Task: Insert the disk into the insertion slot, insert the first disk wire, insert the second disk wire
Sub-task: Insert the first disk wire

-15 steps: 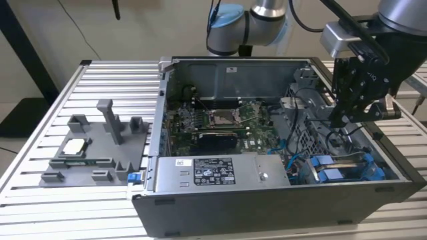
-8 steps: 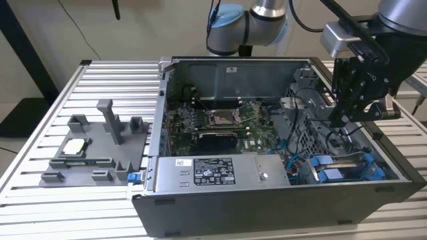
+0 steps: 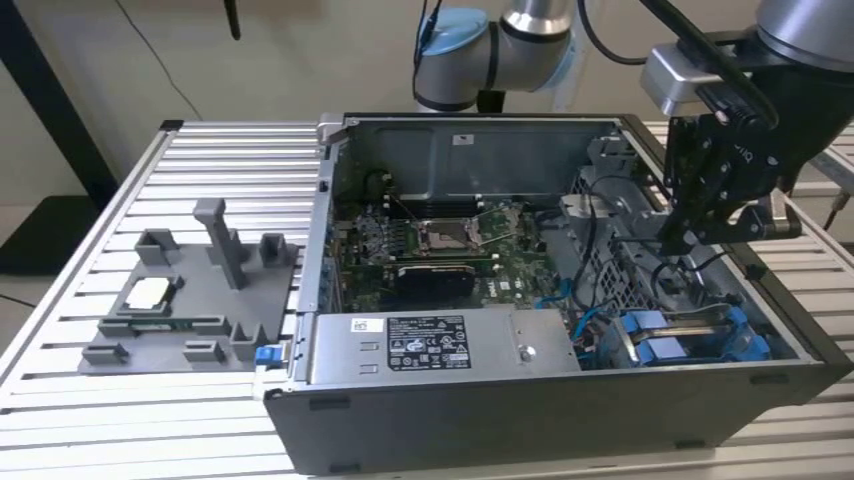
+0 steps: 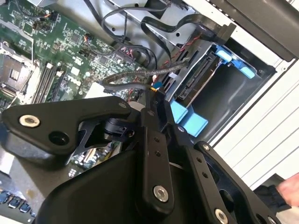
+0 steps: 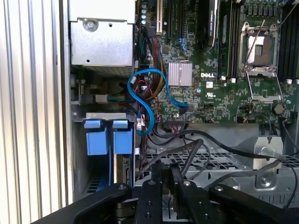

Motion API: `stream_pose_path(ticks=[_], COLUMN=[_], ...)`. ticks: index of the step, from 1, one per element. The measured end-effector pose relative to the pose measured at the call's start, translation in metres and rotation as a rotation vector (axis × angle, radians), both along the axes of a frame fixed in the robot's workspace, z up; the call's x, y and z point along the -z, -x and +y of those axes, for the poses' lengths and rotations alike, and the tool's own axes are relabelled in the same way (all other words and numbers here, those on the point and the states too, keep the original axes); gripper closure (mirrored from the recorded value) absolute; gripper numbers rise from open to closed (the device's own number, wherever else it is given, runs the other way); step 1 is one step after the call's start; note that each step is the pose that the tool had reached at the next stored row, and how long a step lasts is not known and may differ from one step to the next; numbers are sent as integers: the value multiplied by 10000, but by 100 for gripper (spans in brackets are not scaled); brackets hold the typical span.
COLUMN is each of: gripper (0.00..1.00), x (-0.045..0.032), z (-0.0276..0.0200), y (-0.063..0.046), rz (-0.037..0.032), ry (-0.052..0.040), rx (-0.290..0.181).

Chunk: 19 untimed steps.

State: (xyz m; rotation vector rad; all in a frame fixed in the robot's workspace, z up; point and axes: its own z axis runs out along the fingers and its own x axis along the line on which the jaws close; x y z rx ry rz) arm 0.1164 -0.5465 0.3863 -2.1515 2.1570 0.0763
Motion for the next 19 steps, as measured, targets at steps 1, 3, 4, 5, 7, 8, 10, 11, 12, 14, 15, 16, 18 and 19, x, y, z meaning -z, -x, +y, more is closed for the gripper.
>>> stream_pose_path(ticks=[1, 3, 4, 5, 7, 8, 10, 11, 12, 14, 15, 16, 18, 19], gripper=[81, 81, 81, 81, 81, 81, 81, 81, 81, 81, 81, 81, 81, 81], x=[0, 2, 3, 4, 7, 8, 13, 15, 17, 20, 22, 25, 32, 37], z=[0, 0, 0, -1, -2, -2, -2, -2, -2, -2, -2, -3, -4, -5], y=[-1, -8, -12, -17, -33, -42, -61, -72, -83, -110, -123, -135, -155, -162], rz=[0, 0, 0, 0, 4, 5, 11, 18, 25, 42, 51, 59, 66, 68], ry=[14, 39, 55, 78, 147, 200, 322, 394, 465, 624, 695, 757, 835, 864], rx=[0, -1, 0, 0, 0, 0, 0, 0, 0, 0, -1, -1, -1, -1])
